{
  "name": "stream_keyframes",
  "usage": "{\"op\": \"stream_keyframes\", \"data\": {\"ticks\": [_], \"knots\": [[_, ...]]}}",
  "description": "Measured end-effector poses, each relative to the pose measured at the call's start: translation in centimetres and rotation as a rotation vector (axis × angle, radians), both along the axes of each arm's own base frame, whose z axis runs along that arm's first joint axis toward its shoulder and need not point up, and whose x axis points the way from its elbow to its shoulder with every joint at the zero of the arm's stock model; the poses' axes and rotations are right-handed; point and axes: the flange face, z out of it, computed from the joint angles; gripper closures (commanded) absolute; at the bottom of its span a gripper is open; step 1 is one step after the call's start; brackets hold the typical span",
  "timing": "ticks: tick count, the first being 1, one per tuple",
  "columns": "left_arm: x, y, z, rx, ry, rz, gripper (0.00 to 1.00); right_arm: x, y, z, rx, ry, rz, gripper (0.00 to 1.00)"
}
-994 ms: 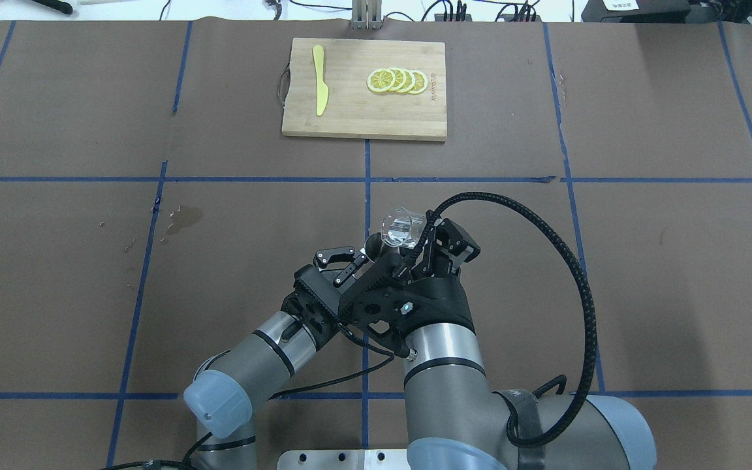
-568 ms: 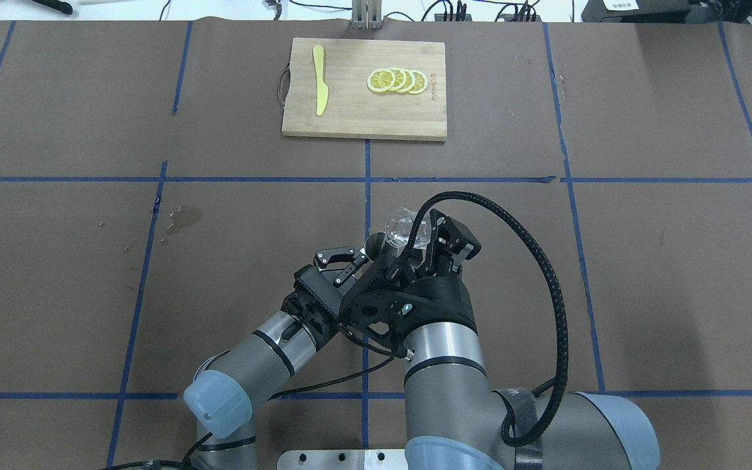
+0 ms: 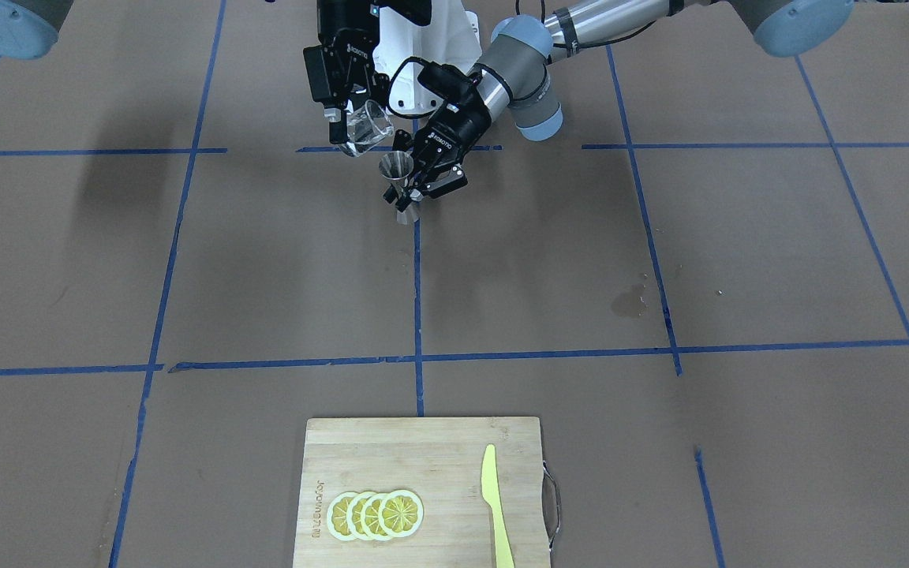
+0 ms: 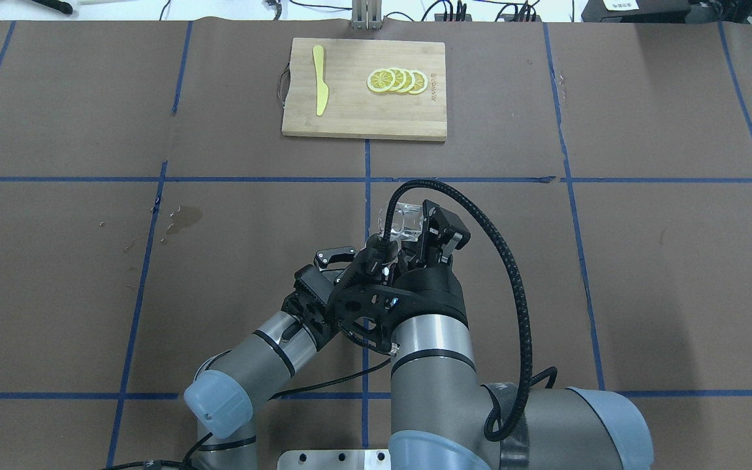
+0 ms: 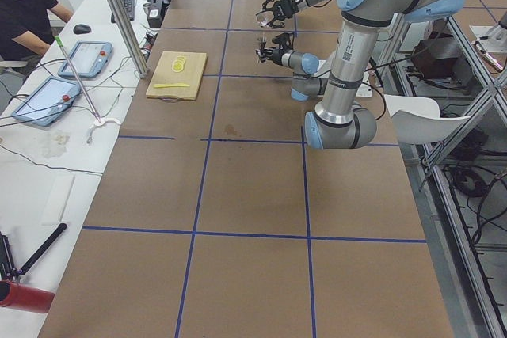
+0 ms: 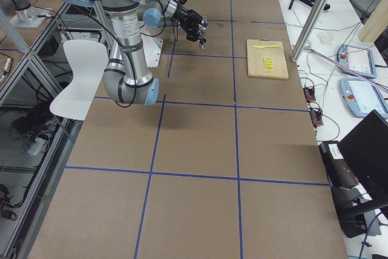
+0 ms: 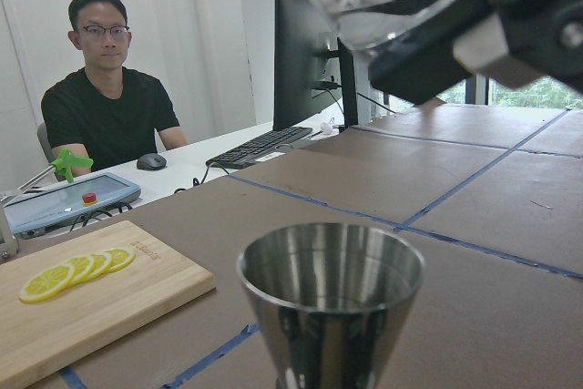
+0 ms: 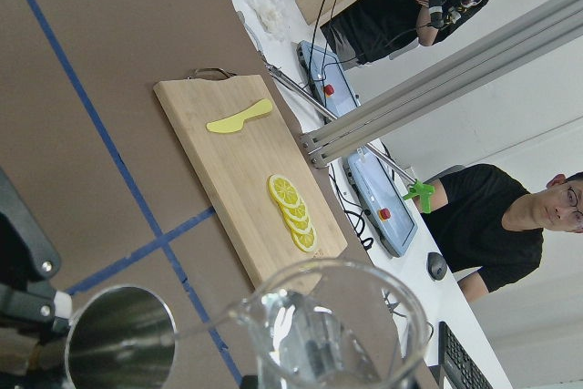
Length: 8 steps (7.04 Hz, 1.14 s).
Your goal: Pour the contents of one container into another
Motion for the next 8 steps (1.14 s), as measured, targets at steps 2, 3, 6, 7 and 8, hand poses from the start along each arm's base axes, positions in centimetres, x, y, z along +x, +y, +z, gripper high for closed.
{"op": "stream_keyframes", "data": {"ticks": [2, 3, 6, 7, 8], "knots": [[0.01, 0.01, 0.02, 0.000, 0.000, 0.000, 1.00, -0.02, -0.16, -0.19, 0.003, 0.034, -0.003, 0.93], [0.02, 0.01, 0.04, 0.000, -0.001, 0.000, 1.00, -0.01, -0.23, -0.18, 0.006, 0.048, -0.006, 0.93], [0.02, 0.01, 0.04, 0.000, -0.001, 0.000, 1.00, 0.05, -0.45, -0.05, 0.012, 0.094, -0.012, 0.93], [0.01, 0.01, 0.01, 0.000, 0.000, 0.000, 1.00, 0.10, -0.53, -0.05, 0.016, 0.110, -0.017, 0.93], [0.01, 0.01, 0.00, 0.000, 0.000, 0.000, 1.00, 0.16, -0.60, -0.06, 0.021, 0.125, -0.021, 0.93]]}}
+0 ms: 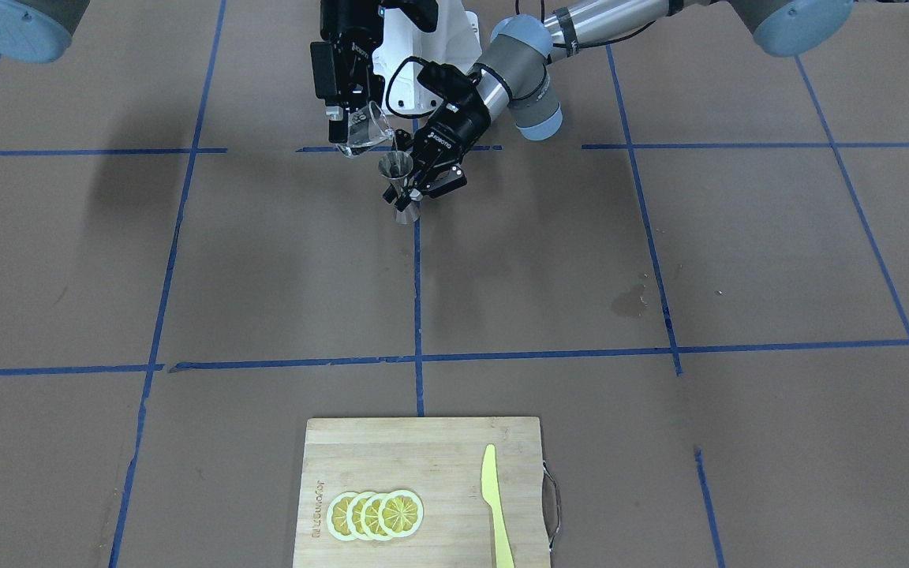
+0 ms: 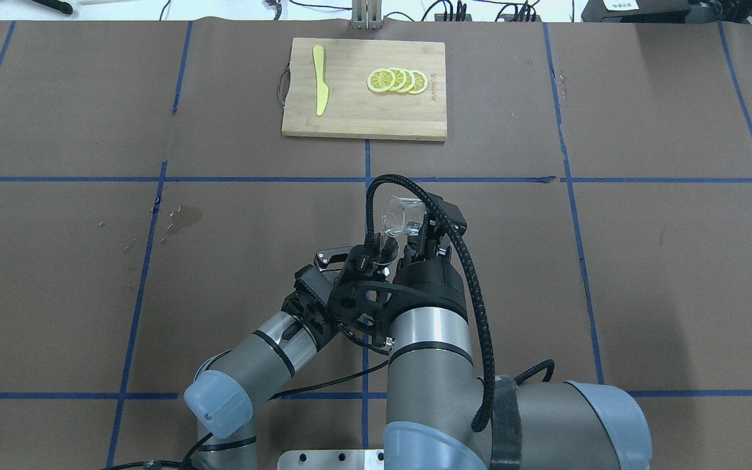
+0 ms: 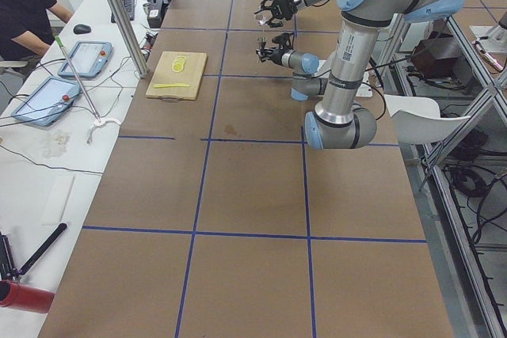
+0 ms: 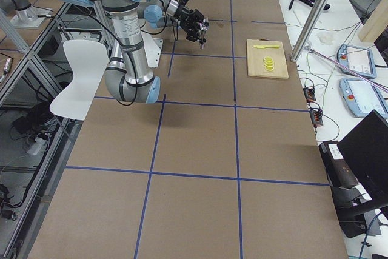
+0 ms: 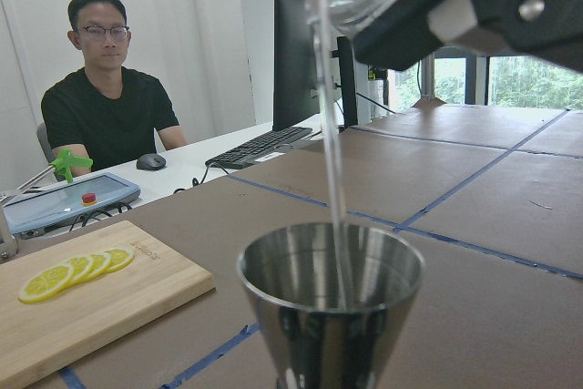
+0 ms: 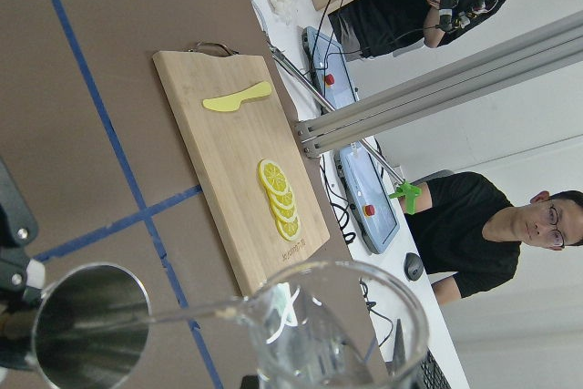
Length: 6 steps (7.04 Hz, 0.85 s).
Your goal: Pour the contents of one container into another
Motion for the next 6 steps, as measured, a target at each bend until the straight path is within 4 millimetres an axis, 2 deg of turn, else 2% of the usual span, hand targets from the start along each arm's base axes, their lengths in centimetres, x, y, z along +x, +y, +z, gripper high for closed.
{"op": "stream_keyframes", "data": {"ticks": [6], "knots": [[0.00, 0.00, -0.01, 0.000, 0.000, 0.000, 1.00, 0.10, -0.24, 0.07, 0.016, 0.058, -0.018, 0.91]]}}
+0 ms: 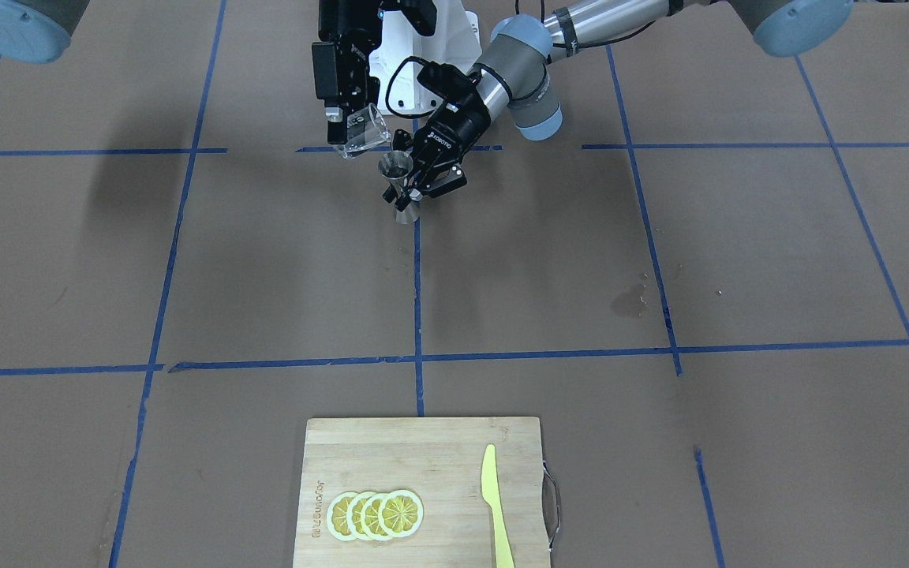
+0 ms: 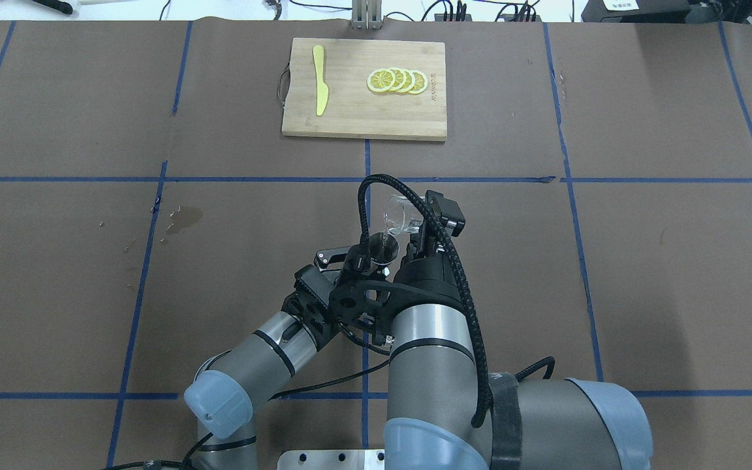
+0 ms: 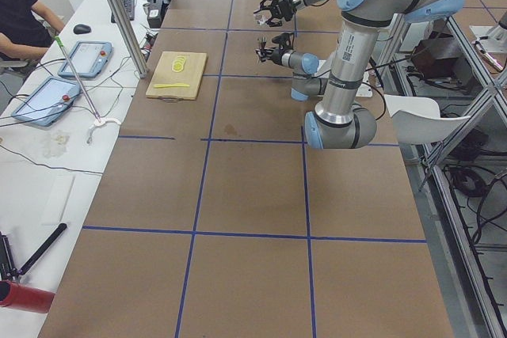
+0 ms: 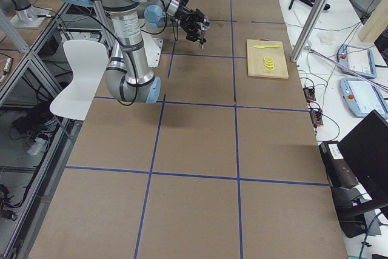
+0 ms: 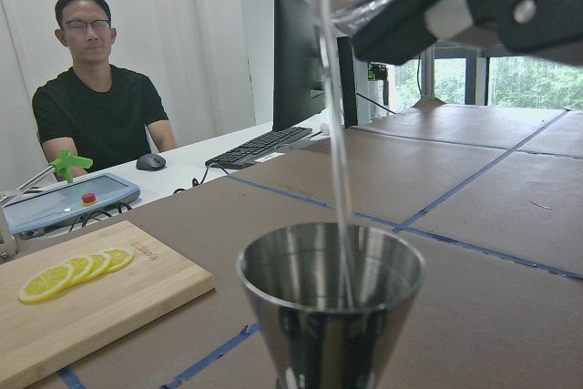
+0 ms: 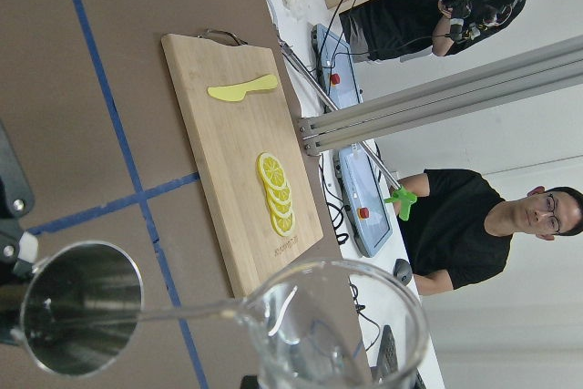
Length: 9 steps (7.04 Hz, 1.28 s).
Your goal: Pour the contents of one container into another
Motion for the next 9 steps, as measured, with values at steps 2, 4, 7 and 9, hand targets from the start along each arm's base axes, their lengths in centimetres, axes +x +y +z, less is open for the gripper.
{"op": "stream_keyframes", "data": {"ticks": [2, 4, 7, 9], "knots": [[0.0, 0.0, 0.1, 0.000, -0.001, 0.000, 1.00, 0.0, 0.0, -0.1, -0.005, -0.030, 0.011, 0.92], [0.0, -0.1, 0.1, 0.000, -0.001, -0.001, 1.00, 0.1, 0.0, -0.3, -0.029, -0.138, 0.048, 0.93], [-0.4, -0.2, -0.3, 0.019, -0.011, -0.013, 1.00, 0.8, -0.3, -1.1, -0.087, -0.453, 0.106, 0.95], [-1.9, -0.9, -1.2, 0.035, 0.001, -0.037, 1.00, 1.4, -0.5, -1.3, -0.150, -0.656, 0.152, 0.95]]}}
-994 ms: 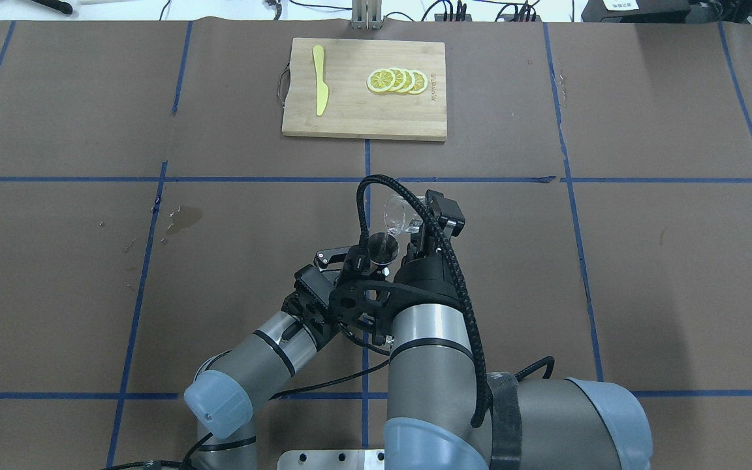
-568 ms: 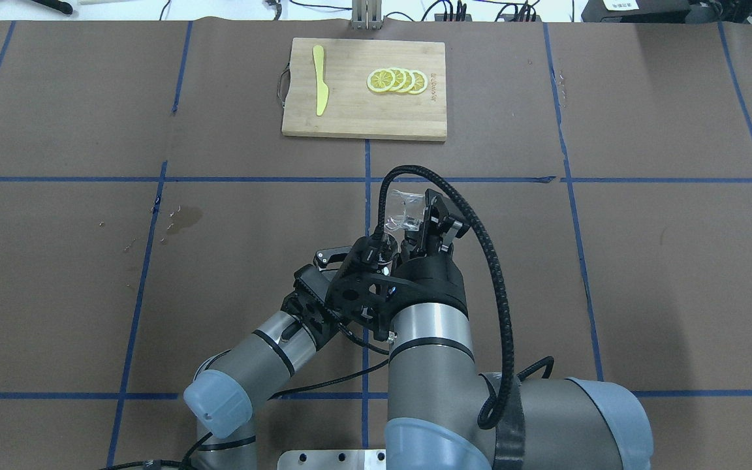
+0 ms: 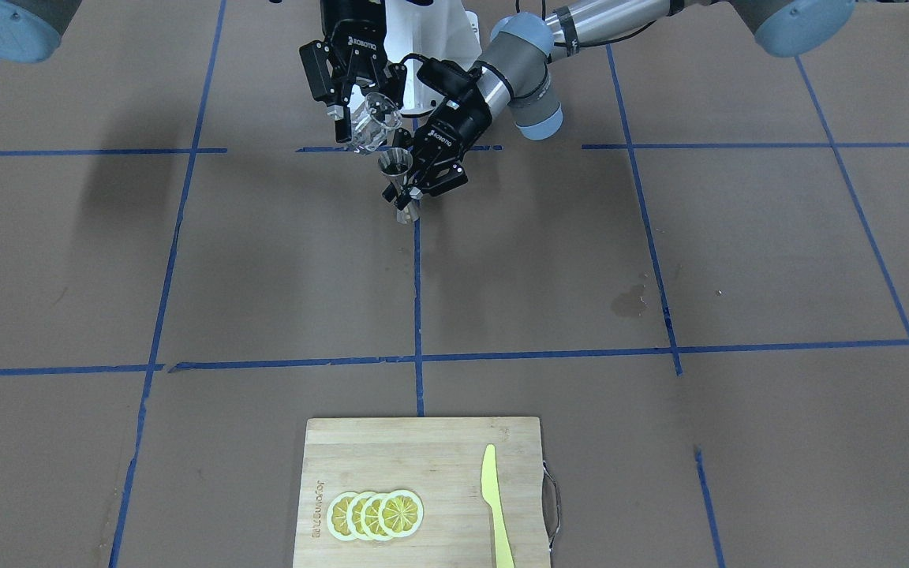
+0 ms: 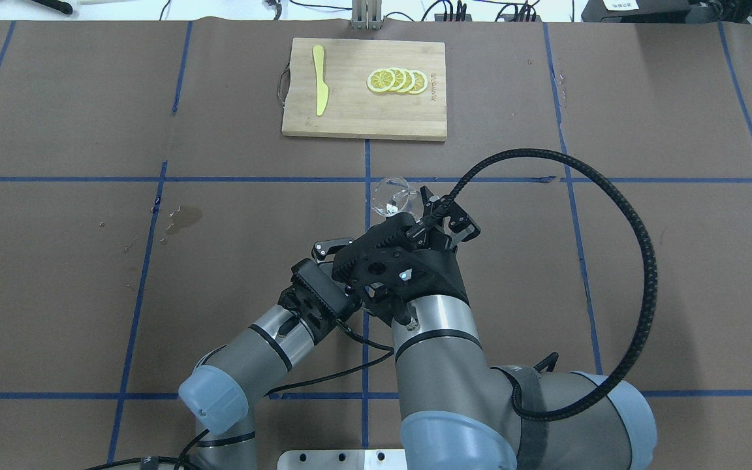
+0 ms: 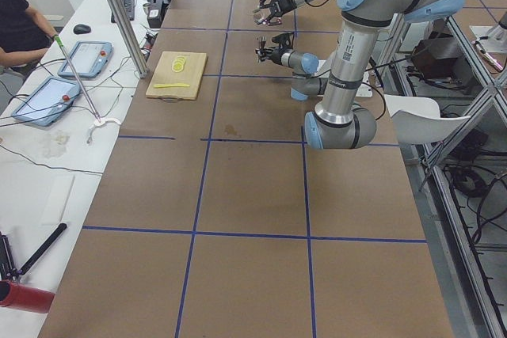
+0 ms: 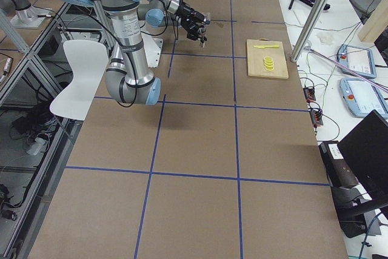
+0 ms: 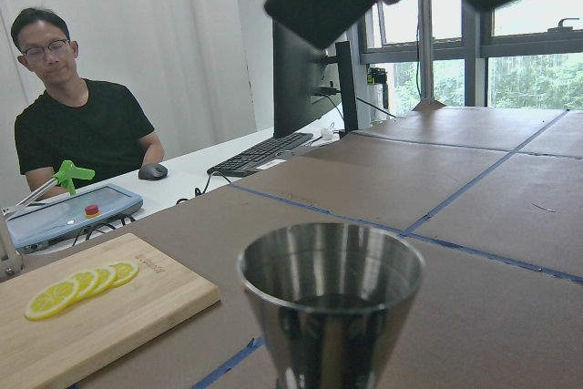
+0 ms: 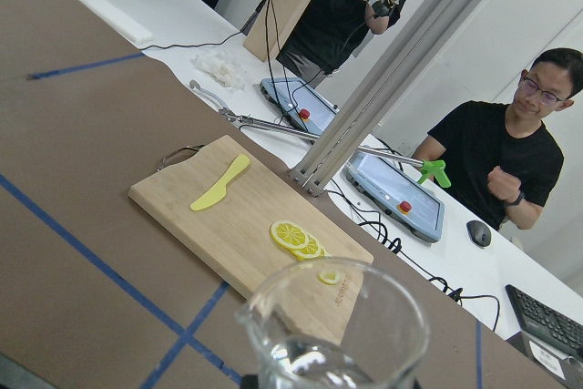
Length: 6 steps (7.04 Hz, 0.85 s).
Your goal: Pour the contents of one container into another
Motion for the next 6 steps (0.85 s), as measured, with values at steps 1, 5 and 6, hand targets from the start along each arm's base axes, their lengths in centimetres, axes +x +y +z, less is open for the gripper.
{"op": "stream_keyframes", "data": {"ticks": [1, 5, 6], "knots": [[-1.4, -0.6, 0.1, 0.002, 0.008, -0.015, 1.00, 1.1, -0.2, 0.3, -0.024, -0.071, 0.009, 0.95], [-9.7, -2.5, 5.9, 0.002, 0.023, -0.078, 1.00, 4.5, -1.7, 3.5, -0.085, -0.121, 0.034, 0.94], [-11.7, -3.0, 8.4, -0.009, 0.012, -0.095, 1.00, 4.9, -2.4, 4.3, -0.104, -0.117, 0.037, 0.95]]}}
